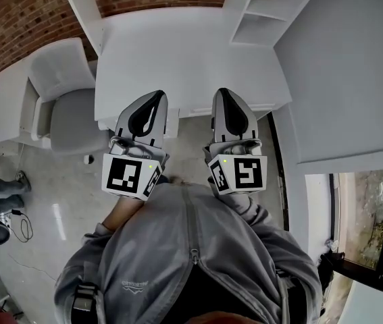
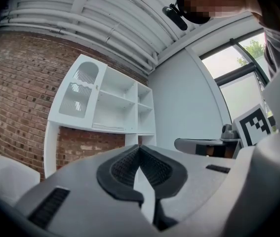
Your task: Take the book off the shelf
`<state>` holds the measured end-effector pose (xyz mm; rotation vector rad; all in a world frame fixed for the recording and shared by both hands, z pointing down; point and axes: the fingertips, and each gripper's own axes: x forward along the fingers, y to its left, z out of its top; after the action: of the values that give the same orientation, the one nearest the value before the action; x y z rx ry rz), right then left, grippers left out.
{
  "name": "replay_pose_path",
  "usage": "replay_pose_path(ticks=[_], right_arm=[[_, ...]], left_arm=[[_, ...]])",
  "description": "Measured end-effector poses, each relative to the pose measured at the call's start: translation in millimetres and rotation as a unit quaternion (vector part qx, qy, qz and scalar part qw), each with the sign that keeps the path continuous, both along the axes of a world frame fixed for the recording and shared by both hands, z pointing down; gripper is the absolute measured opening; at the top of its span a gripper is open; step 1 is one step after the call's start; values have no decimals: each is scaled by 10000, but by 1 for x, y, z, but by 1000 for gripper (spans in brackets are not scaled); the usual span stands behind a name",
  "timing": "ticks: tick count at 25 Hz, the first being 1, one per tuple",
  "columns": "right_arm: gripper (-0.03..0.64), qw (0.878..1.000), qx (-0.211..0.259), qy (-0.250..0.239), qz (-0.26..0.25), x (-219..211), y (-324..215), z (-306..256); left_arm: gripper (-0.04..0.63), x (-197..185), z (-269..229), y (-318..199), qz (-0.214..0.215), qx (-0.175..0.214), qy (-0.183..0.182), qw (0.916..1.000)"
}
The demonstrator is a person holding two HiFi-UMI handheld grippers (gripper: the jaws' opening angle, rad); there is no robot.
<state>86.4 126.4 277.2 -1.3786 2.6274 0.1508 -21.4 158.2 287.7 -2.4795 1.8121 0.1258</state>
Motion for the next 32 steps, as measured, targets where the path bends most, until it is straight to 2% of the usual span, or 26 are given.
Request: replay_pose_path(ticks=[8,18,32], right_arm=[[27,10000,-11,2,-20,3,-11,1],[28,9998,14,46,166,11,-21,5],[28,9998,93,163,74,-15,-70,6]], left_arm=[[8,0,0,-14,-69,-7,5,10000],[8,8,3,-32,75,36,-15,10000],[8,-10,11,-87,151,26,23,9999]])
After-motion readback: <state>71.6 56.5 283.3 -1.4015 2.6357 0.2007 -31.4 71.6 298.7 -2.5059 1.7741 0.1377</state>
